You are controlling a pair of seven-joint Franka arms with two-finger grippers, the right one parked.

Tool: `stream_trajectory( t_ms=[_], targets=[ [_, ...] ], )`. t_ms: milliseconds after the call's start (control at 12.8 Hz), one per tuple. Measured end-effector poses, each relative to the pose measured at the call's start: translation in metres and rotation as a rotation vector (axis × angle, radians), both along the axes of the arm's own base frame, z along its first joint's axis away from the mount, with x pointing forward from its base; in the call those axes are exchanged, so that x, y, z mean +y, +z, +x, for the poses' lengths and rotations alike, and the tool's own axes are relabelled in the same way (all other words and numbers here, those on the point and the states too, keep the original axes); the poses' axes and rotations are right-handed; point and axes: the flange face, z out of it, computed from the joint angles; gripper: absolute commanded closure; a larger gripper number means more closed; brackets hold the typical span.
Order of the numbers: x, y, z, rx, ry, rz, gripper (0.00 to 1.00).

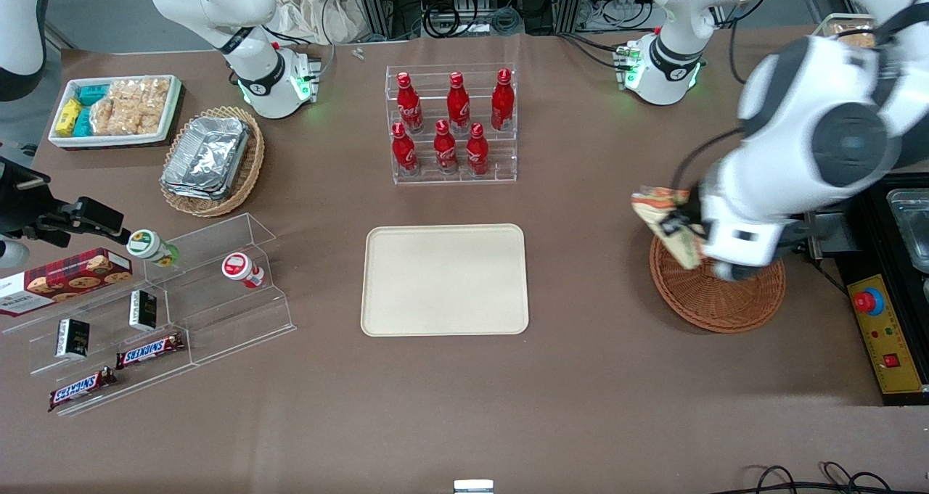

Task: Place sandwich from basket to tray
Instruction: 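Lift the sandwich and carry it with the left gripper over the cream tray, then lower the sandwich onto the tray and open the left gripper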

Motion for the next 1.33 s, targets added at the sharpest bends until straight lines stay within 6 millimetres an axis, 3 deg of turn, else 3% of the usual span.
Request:
stream_trajectory(
  t_ms=[157,235,471,784,1020,1098,1176,1255,1333],
  targets=[
    [-0.067,-0.016,-0.015,-0.035,-0.115,-0.016,0.79],
    [-0.098,-0.028,-0.023,-0.052,-0.173,-0.009,0.78],
    [-0.164,-0.091,-0.034,-0.056,-0.286,-0.023,0.79],
    [-0.218,-0.19,-0.04,-0.083,-0.409,-0.018,0.84],
    [-0.23,-0.237,-0.04,-0.075,-0.475,-0.058,0.83],
    [-0.23,-0.248,-0.039,-0.066,-0.489,-0.064,0.76],
    [-0.229,-0.256,-0.039,-0.056,-0.5,-0.067,0.54],
    [-0.229,-0.263,-0.039,-0.048,-0.506,-0.067,0.23],
    [-0.228,-0.267,-0.039,-0.043,-0.508,-0.067,0.01]
  ],
)
